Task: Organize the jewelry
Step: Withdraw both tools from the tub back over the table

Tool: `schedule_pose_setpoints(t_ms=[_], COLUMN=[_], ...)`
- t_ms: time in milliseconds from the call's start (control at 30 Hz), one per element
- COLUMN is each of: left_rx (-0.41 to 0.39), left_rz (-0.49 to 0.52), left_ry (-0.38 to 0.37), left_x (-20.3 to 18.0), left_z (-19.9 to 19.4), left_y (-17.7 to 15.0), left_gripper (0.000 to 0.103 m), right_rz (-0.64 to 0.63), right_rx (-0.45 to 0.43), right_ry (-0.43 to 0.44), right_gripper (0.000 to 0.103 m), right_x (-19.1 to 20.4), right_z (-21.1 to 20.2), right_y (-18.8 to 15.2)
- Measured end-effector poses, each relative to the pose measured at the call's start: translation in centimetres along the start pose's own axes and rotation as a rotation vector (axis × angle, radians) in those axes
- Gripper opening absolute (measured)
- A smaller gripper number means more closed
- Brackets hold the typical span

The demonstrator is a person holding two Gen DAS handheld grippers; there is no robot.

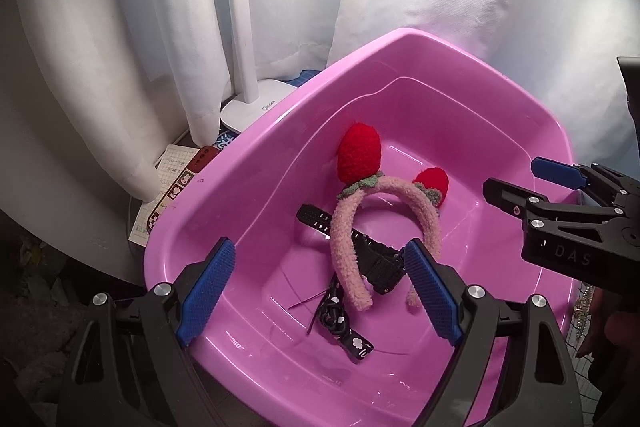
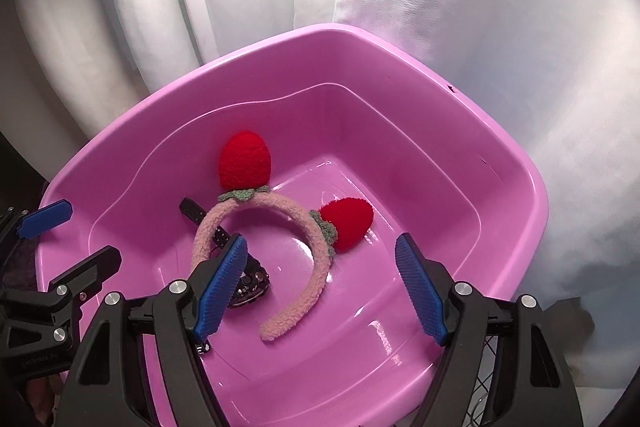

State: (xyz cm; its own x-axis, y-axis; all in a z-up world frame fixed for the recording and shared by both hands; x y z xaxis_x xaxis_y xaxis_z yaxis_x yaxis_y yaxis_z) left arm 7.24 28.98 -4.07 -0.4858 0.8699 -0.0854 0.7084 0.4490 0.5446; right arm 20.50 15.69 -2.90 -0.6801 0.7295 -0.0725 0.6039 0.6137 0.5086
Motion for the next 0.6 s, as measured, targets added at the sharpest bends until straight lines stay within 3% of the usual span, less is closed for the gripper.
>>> schedule_pose_setpoints(t_ms=[600], left_rx=[-0.058], left_rz=[0.019], left_ry=[0.000], left_x=[-1.3], left_z=[-3.7], left_y=[-1.4], left_gripper=[0.085], right_rz=[0.041], right_rx=[-0.098], right_ry=[0.001], right_gripper=[0.073], right_x=[-0.8], right_z=[-4.8], right_y=[-2.3])
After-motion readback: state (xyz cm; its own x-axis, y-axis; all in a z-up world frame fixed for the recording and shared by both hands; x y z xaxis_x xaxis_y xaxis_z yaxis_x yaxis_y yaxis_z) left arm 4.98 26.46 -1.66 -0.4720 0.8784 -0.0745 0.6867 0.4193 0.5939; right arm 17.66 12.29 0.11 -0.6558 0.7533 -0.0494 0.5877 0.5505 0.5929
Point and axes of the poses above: each gripper's, at about its wrist camera, not at the fingertips, and z roughly the way its jaws point, x to its left, y to its top, the point moved 4 cm from there along z, roughly the way its jaws point, and after that the axes turned 5 degrees about -z, right-handed, at the moved point
